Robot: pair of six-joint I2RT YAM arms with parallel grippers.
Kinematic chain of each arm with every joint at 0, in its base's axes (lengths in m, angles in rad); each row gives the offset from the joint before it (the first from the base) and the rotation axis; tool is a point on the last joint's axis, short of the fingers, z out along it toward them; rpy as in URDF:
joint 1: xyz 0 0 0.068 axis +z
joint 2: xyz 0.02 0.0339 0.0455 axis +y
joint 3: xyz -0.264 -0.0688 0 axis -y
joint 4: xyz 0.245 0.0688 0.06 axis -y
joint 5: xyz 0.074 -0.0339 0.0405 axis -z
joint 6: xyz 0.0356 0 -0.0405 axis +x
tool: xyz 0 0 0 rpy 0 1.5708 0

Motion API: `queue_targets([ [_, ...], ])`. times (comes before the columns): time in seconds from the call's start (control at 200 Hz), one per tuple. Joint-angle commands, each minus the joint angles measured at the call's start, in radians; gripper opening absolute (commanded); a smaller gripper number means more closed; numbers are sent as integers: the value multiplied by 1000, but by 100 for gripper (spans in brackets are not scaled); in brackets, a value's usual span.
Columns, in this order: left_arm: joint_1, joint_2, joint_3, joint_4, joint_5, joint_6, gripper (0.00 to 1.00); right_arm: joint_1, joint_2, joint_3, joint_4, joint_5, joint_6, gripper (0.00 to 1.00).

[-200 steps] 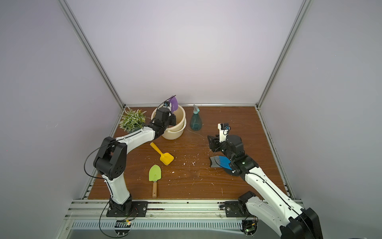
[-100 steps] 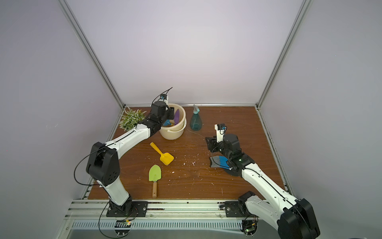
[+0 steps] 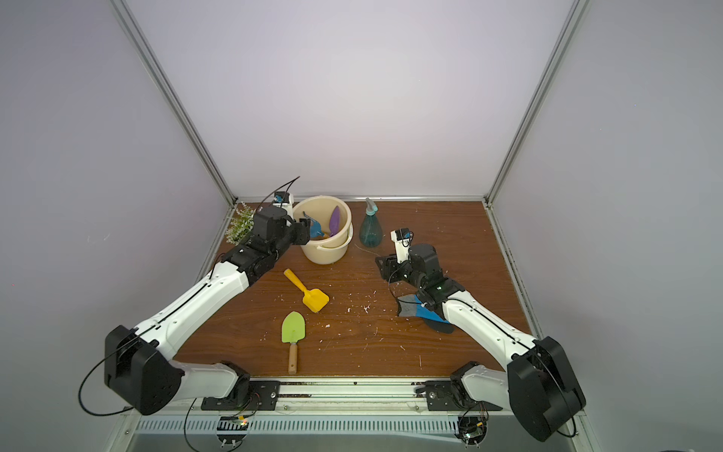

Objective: Organize the gardening tools
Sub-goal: Pick up the gardening tool from the center of the board.

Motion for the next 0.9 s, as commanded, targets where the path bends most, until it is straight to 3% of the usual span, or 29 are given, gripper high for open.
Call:
queue_targets([
  [0.0, -36, -59, -69, -116, -29, -92, 62, 12, 18, 49, 59, -40, -7, 58],
  [0.105, -66, -96, -133, -180, -66, -169, 70, 14, 36, 53, 66, -44, -10, 58],
  [0.42, -86, -198, -271, -370, -14, -373, 73, 14, 38, 36, 75, -31, -22, 58],
  [0.535, -88, -234, -319, -450, 49, -436, 72, 14, 38, 24, 81, -22, -20, 58],
  [0.695, -121, -281, -423, -485, 178, -543, 63, 14, 47, 19, 91, -15, -18, 58],
  [0.895, -250, -314, -478, -541, 168, -664, 60, 14, 57, 10, 105, -15, -14, 58],
])
